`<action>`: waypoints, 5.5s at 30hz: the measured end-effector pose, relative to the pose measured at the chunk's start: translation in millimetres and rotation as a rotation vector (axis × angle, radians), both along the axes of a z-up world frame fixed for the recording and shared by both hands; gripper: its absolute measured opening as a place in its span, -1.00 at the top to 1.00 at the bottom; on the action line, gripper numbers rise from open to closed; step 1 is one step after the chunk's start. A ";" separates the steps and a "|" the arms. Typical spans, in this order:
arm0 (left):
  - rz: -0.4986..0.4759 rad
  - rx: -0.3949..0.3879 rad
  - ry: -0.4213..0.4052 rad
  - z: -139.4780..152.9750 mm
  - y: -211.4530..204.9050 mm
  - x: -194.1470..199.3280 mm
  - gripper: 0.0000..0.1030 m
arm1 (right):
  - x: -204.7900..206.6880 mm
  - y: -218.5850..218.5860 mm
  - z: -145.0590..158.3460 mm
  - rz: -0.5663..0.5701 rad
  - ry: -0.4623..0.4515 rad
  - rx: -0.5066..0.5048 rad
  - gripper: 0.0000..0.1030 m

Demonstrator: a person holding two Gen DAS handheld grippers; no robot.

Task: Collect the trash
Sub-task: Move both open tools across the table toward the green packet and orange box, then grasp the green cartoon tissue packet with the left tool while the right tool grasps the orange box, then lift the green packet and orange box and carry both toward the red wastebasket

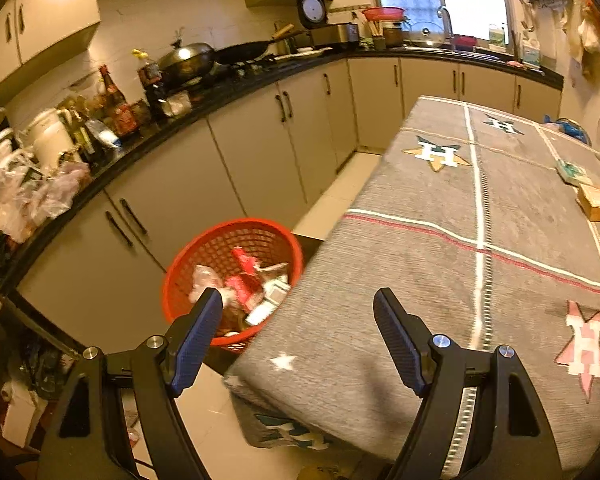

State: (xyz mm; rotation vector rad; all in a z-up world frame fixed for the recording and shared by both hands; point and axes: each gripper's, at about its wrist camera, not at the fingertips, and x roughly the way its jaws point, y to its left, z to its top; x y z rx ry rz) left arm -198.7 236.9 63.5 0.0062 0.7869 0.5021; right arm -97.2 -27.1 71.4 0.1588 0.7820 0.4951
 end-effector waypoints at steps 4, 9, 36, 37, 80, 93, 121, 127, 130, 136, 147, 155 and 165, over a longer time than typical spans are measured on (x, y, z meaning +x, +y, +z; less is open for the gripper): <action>-0.042 -0.065 0.014 -4.5 -4.8 10.2 -0.49 | 6.3 -38.3 -1.9 -0.088 0.013 -0.018 -0.56; -0.118 -0.105 0.023 -6.1 -24.4 25.2 -0.49 | 23.2 -79.5 -0.2 -0.184 0.036 -0.004 -0.59; -0.200 -0.139 0.042 -9.0 -38.2 48.3 -0.49 | 258.3 -14.9 -43.2 -0.174 0.156 -0.176 0.33; -0.197 -0.159 0.046 -10.8 -37.0 50.7 -0.49 | 252.5 -9.0 -43.7 -0.130 0.160 -0.166 0.33; -0.794 -0.274 0.274 -39.4 -200.1 176.7 -0.27 | 156.2 -78.5 -48.5 -0.236 0.166 -0.051 -0.37; -0.868 -0.097 0.268 -43.2 -212.1 146.3 -0.42 | 150.2 -72.5 -49.2 -0.217 0.166 -0.076 -0.46; -0.558 -0.246 -0.015 6.9 -163.3 78.8 0.23 | 134.0 -61.9 -34.5 -0.212 0.039 -0.114 -0.08; -0.487 -0.162 -0.078 22.0 -139.1 56.2 0.23 | 125.9 -60.7 -29.3 -0.228 -0.005 -0.089 -0.07; -0.460 -0.153 -0.112 29.1 -124.8 48.7 0.23 | 118.5 -58.9 -23.4 -0.244 -0.038 -0.084 -0.05; -0.418 -0.183 -0.170 40.0 -93.9 34.2 0.22 | 99.0 -63.1 -14.4 -0.265 -0.033 -0.028 -0.04; -0.317 -0.278 -0.162 19.2 -43.9 19.2 0.22 | 29.9 -27.7 -5.3 -0.135 0.009 0.087 -0.01; -0.291 -0.312 -0.180 13.2 -25.3 5.1 0.22 | -5.9 22.1 -1.2 -0.023 -0.039 0.071 0.04; -0.297 -0.335 -0.169 6.5 -20.6 2.9 0.22 | -34.6 58.4 -15.6 0.062 -0.036 -0.084 -0.03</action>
